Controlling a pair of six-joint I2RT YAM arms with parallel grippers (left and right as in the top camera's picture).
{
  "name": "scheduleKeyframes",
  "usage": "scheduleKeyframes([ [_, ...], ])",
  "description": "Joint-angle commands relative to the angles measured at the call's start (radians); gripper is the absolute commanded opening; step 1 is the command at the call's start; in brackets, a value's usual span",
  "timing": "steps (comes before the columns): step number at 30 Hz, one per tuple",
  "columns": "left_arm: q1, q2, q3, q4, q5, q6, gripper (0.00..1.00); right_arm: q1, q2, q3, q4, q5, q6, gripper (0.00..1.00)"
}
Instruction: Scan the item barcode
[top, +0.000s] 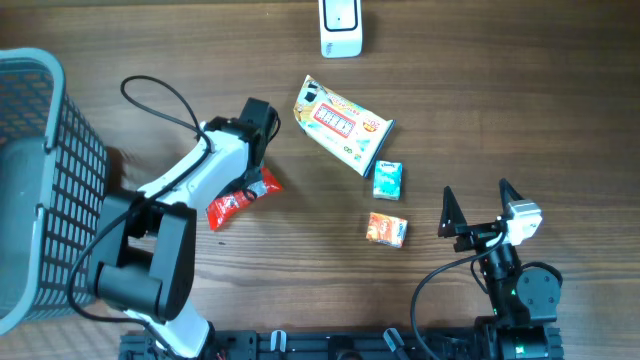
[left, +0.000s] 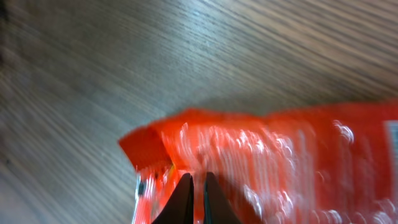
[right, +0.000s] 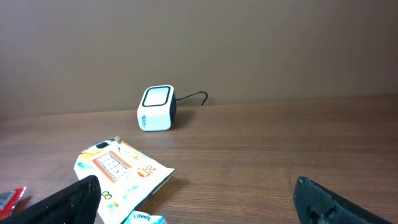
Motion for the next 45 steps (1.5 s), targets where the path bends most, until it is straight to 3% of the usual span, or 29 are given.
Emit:
scheduleKeyframes([
  [1,-0.023,-0.118,0.127,-0.024,0.193,0.02,0.04,0.001,-0.007,-0.001,0.006,0.01,-0.009,1.0],
  [4,-0.038,-0.157,0.129,0.003,0.243,0.038,0.04,0.001,-0.007,-0.001,0.006,0.01,-0.009,1.0],
  [8,-0.033,-0.095,0.022,0.087,0.232,0.03,0.04,0.001,-0.007,-0.001,0.006,0.01,-0.009,1.0],
  [12,-0.033,-0.016,-0.063,0.157,0.33,0.031,0.04,0.001,-0.007,-0.001,0.006,0.01,-0.009,1.0],
  [14,-0.035,-0.003,-0.064,0.172,0.507,0.043,0.04,0.001,-0.007,-0.001,0.006,0.01,-0.009,1.0],
  [17,-0.083,-0.003,-0.064,0.304,0.947,0.216,0.04,0.001,-0.007,-0.001,0.006,0.01,-0.009,1.0],
  [19,-0.163,-0.003,-0.064,0.372,1.036,0.214,0.04,0.001,-0.007,-0.001,0.006,0.01,-0.009,1.0],
  [21,-0.247,-0.003,-0.059,0.395,1.035,0.215,0.04,0.001,-0.007,-0.001,0.006,0.01,-0.009,1.0],
  [24,-0.262,-0.022,0.003,0.332,0.952,0.216,0.04,0.001,-0.007,-0.001,0.006,0.01,-0.009,1.0],
  [27,-0.188,-0.102,0.098,0.098,0.493,0.202,0.04,0.001,-0.007,-0.001,0.006,0.01,-0.009,1.0],
  [29,-0.137,-0.155,0.109,-0.009,0.145,0.091,0.04,0.001,-0.007,-0.001,0.006,0.01,-0.009,1.0],
  [30,-0.111,-0.16,0.109,-0.034,0.052,0.053,0.04,0.001,-0.007,-0.001,0.006,0.01,-0.009,1.0],
  [37,0.081,-0.058,-0.014,0.03,0.057,0.023,0.04,0.001,-0.007,-0.001,0.006,0.01,-0.009,1.0],
  [39,0.103,-0.016,-0.021,0.075,0.22,0.052,0.04,0.001,-0.007,-0.001,0.005,0.01,-0.009,1.0],
  [41,0.086,0.021,-0.021,0.155,0.571,0.225,0.04,0.001,-0.007,-0.001,0.006,0.01,-0.009,1.0],
  [42,0.072,0.032,-0.021,0.174,0.671,0.248,0.04,0.001,-0.007,-0.001,0.006,0.01,-0.009,1.0],
  [45,-0.017,0.068,-0.021,0.216,0.793,0.248,0.04,0.001,-0.007,-0.001,0.006,0.01,-0.009,1.0],
])
